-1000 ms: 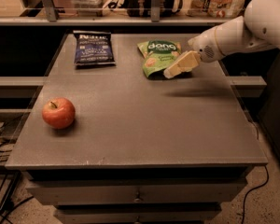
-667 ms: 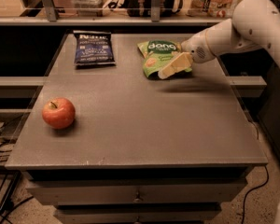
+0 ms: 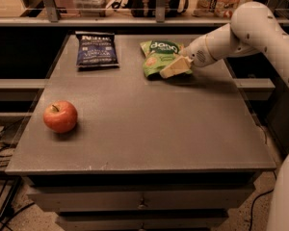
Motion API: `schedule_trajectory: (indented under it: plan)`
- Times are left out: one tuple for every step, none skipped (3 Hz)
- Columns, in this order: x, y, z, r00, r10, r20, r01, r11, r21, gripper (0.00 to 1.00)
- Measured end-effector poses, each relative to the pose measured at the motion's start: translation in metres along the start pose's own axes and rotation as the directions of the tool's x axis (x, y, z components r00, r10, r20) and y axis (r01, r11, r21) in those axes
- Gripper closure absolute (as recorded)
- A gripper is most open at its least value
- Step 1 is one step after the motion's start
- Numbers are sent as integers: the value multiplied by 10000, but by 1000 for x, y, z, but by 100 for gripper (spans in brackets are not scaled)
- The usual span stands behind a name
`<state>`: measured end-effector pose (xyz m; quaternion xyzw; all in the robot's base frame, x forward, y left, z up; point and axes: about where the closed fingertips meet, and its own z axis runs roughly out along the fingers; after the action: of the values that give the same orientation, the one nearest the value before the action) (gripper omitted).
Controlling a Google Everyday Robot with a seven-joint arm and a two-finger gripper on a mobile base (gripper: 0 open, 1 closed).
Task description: Move green rice chip bag near apple
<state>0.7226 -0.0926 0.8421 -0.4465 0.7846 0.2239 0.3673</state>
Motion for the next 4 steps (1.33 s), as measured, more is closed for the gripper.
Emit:
schedule_trajectory:
  plan:
    - [5,-6,-1,9997,248,36,-249,9996,159,63]
    - [5,-6,-2,9997,257,38,-257,9995,168,87]
    - [4,-6,-3,9997,255,38,-255,9995,168,100]
    - [4,-6,-3,9997,253,38,-254,9995,169,100]
